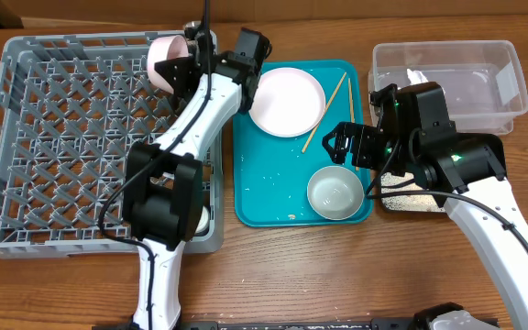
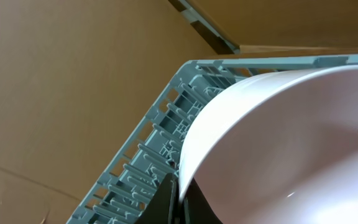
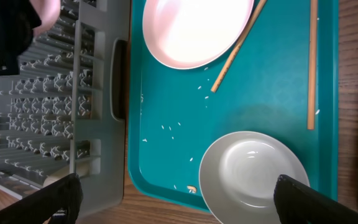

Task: Sort waste into correct bins and load items into the dishwasher
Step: 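Lower the small plate upright into the rack's back row, release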

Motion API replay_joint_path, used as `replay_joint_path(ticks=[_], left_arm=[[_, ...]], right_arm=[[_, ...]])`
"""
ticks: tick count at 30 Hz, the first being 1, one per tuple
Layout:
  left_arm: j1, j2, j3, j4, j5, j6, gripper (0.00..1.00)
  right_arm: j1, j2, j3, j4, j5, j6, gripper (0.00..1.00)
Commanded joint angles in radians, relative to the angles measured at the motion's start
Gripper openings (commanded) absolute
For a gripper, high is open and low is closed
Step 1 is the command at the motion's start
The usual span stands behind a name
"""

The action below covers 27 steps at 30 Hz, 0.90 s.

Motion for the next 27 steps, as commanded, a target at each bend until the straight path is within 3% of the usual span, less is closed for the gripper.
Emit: replay_joint_path(ticks=[1,20,22,23,24,27], left_arm=[[0.011,0.014,0.004,0.014,-0.071,0.006,0.04],[0.031,0.016,0.004,0.075,0.106,0.007,0.05],[0.029,0.016,0.004,0.075,0.124,0.007,0.12],[0.027,0.016,0.004,0.074,0.131,0.008,0.27],[0.026,0.016,0.004,0.074,0.133,0.007,0.35],[0.018,0.016,0.004,0.074,0.133,0.023,0.40]], right_arm=[[0.003,-0.010,0.018,0.005,0.010,-0.003,1.00],[0.003,-0.010,0.018,0.005,0.011,-0.003,1.00],[0.003,-0.010,0.018,0.005,0.010,-0.003,1.00],[0.003,-0.010,0.018,0.005,0.010,-0.003,1.00],[0.003,-0.010,0.018,0.005,0.010,-0.003,1.00],[0.003,-0.010,0.018,0.005,0.010,-0.003,1.00]])
